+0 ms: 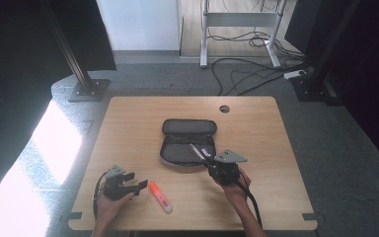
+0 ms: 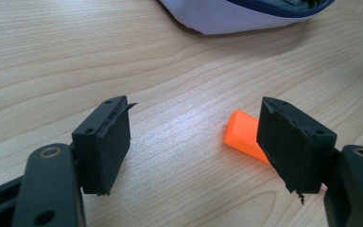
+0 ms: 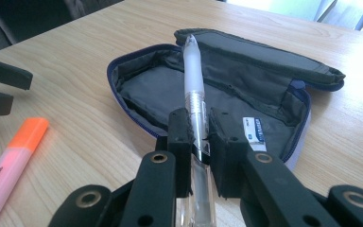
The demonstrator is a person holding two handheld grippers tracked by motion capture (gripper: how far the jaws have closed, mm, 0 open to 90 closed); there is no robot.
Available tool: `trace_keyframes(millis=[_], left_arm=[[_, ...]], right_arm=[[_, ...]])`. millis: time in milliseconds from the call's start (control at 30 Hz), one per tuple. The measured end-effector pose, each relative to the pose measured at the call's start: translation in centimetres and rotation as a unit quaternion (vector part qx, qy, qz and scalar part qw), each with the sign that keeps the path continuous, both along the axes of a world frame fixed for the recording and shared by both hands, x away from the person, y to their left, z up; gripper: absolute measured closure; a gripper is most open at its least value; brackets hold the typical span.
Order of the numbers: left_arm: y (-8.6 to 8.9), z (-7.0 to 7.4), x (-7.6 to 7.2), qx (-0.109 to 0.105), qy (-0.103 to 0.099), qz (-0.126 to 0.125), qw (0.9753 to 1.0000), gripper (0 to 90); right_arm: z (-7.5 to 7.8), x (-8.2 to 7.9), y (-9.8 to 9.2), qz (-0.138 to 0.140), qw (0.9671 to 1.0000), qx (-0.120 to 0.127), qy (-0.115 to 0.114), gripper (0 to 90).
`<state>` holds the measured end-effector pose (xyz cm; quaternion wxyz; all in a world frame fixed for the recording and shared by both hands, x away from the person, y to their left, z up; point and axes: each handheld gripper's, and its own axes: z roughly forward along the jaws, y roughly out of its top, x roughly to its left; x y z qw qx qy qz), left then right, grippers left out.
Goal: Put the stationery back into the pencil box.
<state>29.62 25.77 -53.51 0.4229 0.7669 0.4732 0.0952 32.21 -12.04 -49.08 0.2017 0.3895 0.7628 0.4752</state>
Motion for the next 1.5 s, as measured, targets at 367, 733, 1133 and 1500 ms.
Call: trace_keyframes(millis=[367, 733, 1133, 1500], left_arm=[[0.0, 0.0, 0.0, 0.0, 0.0, 0.0, 1.0, 27.1], [0.1, 0.0, 0.0, -0.002, 0.001, 0.001, 1.0, 27.1], [0.2, 0.0, 0.0, -0.002, 0.0, 0.002, 1.0, 27.1], [0.4, 0.0, 0.0, -0.004, 0.001, 0.004, 1.0, 27.1]], right_arm=[[0.2, 1.0, -0.1, -0.004, 0.9999, 0.005, 0.009, 78.6], [0.3, 2.5, 0.7, 0.0, 0.9998, -0.003, 0.017, 78.6], [0.7, 4.3, 1.9, 0.008, 0.9996, -0.019, 0.021, 78.5], [0.8, 5.3, 2.3, 0.006, 0.9994, -0.028, 0.021, 78.5]])
